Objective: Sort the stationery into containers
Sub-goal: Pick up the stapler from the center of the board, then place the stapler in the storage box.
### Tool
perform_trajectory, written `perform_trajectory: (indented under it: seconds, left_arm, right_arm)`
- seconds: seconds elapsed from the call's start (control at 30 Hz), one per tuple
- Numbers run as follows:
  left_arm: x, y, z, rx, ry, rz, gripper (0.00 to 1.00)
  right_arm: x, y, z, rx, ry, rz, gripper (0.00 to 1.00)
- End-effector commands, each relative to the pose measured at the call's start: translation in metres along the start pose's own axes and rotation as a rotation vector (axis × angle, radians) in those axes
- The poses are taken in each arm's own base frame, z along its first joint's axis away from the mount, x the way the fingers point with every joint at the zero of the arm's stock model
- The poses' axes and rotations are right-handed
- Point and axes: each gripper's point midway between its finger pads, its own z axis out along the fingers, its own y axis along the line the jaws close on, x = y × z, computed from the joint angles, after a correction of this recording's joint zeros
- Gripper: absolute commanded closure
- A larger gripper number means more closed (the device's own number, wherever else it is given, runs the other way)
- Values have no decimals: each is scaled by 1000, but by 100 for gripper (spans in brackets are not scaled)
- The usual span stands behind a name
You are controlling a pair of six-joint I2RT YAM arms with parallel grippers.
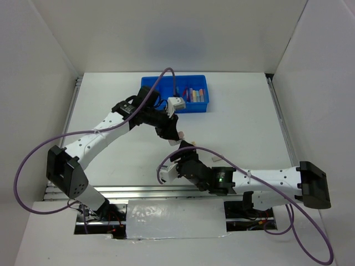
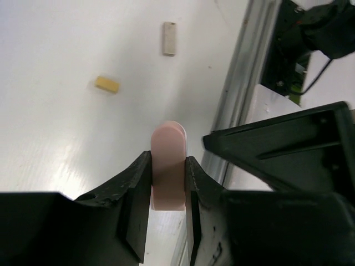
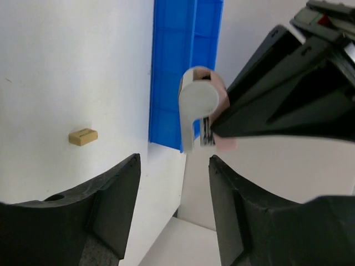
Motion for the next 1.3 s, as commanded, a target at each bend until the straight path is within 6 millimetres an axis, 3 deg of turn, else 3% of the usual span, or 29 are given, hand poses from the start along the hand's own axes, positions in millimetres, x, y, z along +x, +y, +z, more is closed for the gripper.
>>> perform_trajectory:
  seconds: [0.0,0.03,0.1,0.13,0.17,0.2,0.27,0.3,0.33,0.37,0.4,0.43,0.53,0.57,0.63,0.67,0.73,0.8,0.9,1.03,1.27]
  left_arm:
    - [-22,23,-13,-92,-55,9,100]
    - [-24,33,-17,-127,-64,-1,100]
    - [-33,47,-23,-184,-98,-11,100]
    - [-36,63,-30,-245,-113,-25,100]
    - [-40,71,-34,-279,-127,-36,100]
    - [-51,80,-41,-313,-160,-33,100]
    - [-60,110,-58,-443,-200,-94,100]
    - [-76,123,-68,-497,-247,-88,100]
    - [-80,146,-85,-601,-270,-115,100]
    - [-96,154,-98,-648,-318,-125,100]
    - [-97,180,-110,-761,-335,-155,100]
    - [-114,188,-125,-828,-390,-179,100]
    - [-115,229,-131,-991,-398,-282,100]
    - [-121,244,-129,-1021,-407,-299,100]
    - [-126,261,-136,-1087,-443,-335,100]
    - [-116,279,-126,-1114,-420,-358,100]
    - [-111,302,-121,-1178,-424,-366,100]
    - [-106,316,-116,-1208,-429,-364,100]
    - [-100,341,-101,-1235,-430,-356,100]
    - [-89,359,-88,-1256,-409,-369,100]
    - [-64,380,-66,-1252,-356,-392,100]
  right_arm:
    - [1,-33,-9,81,3,89,40]
    - [3,-33,-9,80,4,97,34]
    - [7,-33,-10,72,12,119,32]
    - [12,-35,-10,74,21,133,29]
    - [15,-37,-12,81,23,157,19]
    - [16,-39,-12,83,17,177,17]
    - [28,-56,-14,89,44,299,5]
    - [30,-61,-12,71,44,354,0]
    - [50,-66,-4,67,110,420,0]
    - [58,-81,-5,58,139,536,0]
    - [79,-94,2,51,201,656,0]
    - [90,-101,4,54,229,717,0]
    - [119,-116,17,39,296,888,0]
    - [145,-120,18,69,356,945,0]
    - [161,-122,22,62,398,1046,0]
    - [179,-123,21,79,436,1092,0]
    - [191,-118,20,74,461,1176,0]
    - [196,-113,15,80,468,1214,0]
    - [200,-88,11,51,496,1259,0]
    - [204,-70,4,20,519,1282,0]
    - [201,-67,0,-6,518,1289,0]
